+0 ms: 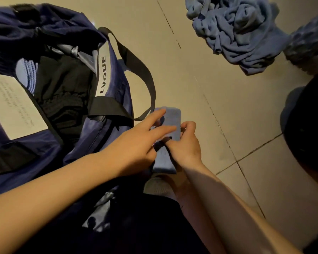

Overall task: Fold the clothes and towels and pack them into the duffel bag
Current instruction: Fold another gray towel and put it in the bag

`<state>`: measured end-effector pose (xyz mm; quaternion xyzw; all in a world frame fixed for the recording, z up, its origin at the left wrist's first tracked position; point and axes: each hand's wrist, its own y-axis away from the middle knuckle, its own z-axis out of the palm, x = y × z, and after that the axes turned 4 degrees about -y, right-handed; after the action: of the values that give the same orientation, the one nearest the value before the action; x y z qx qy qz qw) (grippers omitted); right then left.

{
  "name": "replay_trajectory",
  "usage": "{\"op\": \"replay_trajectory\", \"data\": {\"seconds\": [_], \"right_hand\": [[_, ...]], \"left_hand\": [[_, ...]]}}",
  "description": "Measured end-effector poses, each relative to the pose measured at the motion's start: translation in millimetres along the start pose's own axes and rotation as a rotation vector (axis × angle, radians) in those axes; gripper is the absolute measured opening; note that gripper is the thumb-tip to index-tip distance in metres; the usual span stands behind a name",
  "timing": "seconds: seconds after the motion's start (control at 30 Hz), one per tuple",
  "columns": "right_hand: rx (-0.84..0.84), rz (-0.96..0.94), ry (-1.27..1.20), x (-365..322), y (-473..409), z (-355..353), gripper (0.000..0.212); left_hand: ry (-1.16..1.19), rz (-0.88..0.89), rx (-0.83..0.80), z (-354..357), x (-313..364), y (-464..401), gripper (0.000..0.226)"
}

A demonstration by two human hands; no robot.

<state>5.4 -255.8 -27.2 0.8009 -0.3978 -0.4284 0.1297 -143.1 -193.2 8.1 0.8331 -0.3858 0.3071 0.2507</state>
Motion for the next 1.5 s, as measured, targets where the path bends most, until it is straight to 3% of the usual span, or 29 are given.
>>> {"op": "replay_trajectory", "data": {"seconds": [0.1, 0.2, 0.3, 0.43, 0.5, 0.6, 0.7, 0.8, 0.93, 1.0, 1.07, 1.17, 1.2, 1.33, 1.5], "right_hand": [[-0.053, 0.119, -0.100, -6, -5, 2, 0.044], [-0.113, 0.279, -0.488, -17, -7, -7, 0.032], [-0.152, 0.256, -0.813, -28, -2, -26, 0.038], [-0.240, 0.113, -0.964, -60, 11, -46, 0.050], [-0.312, 0.022, -1.005, -83, 20, -48, 0.055], [-0.370, -0.127, -0.928, -118, 30, -36, 0.064], [-0.353, -0.343, -0.656, -145, 31, -10, 0.069], [-0.373, -0.619, -0.410, -166, 30, 22, 0.059], [-0.408, -0.754, -0.302, -184, 26, 52, 0.049], [-0.433, -0.734, -0.357, -193, 25, 60, 0.041], [-0.499, -0.638, -0.590, -205, 27, 66, 0.034], [-0.732, -0.360, -1.038, -221, 23, 87, 0.036], [-0.779, -0.284, -1.063, -221, 18, 99, 0.036], [-0.577, -0.341, -0.463, -209, -5, 146, 0.044], [-0.443, -0.351, -0.340, -203, -11, 159, 0.041]], "left_hand": [[-0.072, 0.124, 0.156, -21, -4, 29, 0.044], [-0.255, 0.146, 0.335, -52, -31, 43, 0.038], [-0.342, -0.064, 0.519, -88, -83, 58, 0.041], [-0.093, -0.266, 0.649, -130, -126, 79, 0.035], [-0.088, -0.368, 0.689, -138, -142, 83, 0.033], [-0.328, -0.483, 0.564, -136, -156, 82, 0.041], [-0.323, -0.579, 0.524, -139, -151, 83, 0.046], [-0.338, -0.668, 0.484, -144, -154, 87, 0.050], [-0.317, -0.762, 0.408, -151, -152, 84, 0.070], [-0.258, -0.715, 0.466, -156, -153, 82, 0.077], [-0.171, -0.671, 0.512, -165, -154, 85, 0.084], [-0.082, -0.604, 0.553, -185, -154, 101, 0.087], [-0.050, -0.582, 0.561, -193, -153, 107, 0.087], [0.049, -0.529, 0.557, -214, -151, 120, 0.081], [0.076, -0.467, 0.561, -217, -149, 122, 0.091]]}}
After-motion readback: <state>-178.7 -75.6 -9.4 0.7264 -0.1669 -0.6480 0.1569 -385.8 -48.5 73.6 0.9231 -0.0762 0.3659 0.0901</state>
